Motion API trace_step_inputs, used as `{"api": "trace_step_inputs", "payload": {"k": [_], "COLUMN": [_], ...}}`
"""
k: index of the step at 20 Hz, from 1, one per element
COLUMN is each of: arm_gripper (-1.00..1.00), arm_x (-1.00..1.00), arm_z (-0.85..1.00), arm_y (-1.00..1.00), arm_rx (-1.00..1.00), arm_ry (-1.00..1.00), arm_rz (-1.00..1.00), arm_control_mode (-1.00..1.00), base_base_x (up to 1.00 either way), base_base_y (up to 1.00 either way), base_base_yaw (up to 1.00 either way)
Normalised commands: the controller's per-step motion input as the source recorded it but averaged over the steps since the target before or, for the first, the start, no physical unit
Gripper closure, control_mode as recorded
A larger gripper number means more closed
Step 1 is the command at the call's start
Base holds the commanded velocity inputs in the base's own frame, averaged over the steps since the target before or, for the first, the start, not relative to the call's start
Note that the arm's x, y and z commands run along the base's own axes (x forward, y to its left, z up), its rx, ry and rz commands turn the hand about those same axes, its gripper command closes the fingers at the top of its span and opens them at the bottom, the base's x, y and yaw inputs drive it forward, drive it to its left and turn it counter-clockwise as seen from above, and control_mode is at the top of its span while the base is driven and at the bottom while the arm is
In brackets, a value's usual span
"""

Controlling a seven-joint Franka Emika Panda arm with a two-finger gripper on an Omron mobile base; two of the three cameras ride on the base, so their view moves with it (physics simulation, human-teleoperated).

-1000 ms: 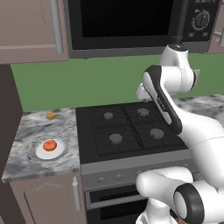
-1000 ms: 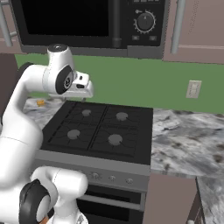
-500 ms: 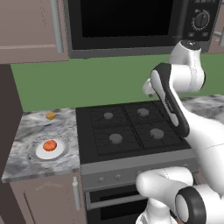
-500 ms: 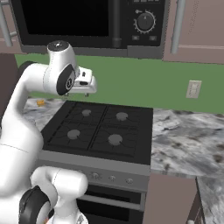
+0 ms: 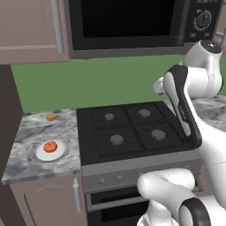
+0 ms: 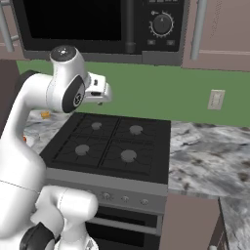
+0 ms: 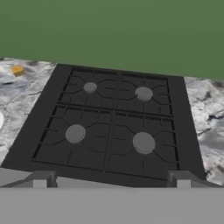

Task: Pick the squash from the counter and place it in the microwave. Then turn on the microwave.

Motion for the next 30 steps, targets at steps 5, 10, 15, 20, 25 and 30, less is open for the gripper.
{"api": "trace_step_inputs", "payload": {"k": [5, 10, 15, 20, 25, 30], "arm_gripper": [-1.0, -1.0, -1.0, -1.0, -1.0, -1.0], "arm_x": [-0.34, -0.29, -0.32, -0.15, -0.09, -0.04], "arm_z": [0.13, 0.19, 0.3, 0.47, 0.49, 0.47], "arm_y": [-0.15, -0.24, -0.25, -0.23, -0.16, -0.17], "arm_rx": [0.01, 0.03, 0.07, 0.06, 0.06, 0.07], "arm_ry": [-0.12, -0.13, -0.13, -0.08, -0.08, -0.08], "arm_rz": [0.0, 0.0, 0.0, 0.0, 0.0, 0.0], "arm_control_mode": [-1.0, -1.0, -1.0, -1.0, -1.0, -1.0], "base_base_x": [0.0, 0.0, 0.0, 0.0, 0.0, 0.0], "base_base_y": [0.0, 0.0, 0.0, 0.0, 0.0, 0.0], "base_base_yaw": [0.0, 0.0, 0.0, 0.0, 0.0, 0.0]}}
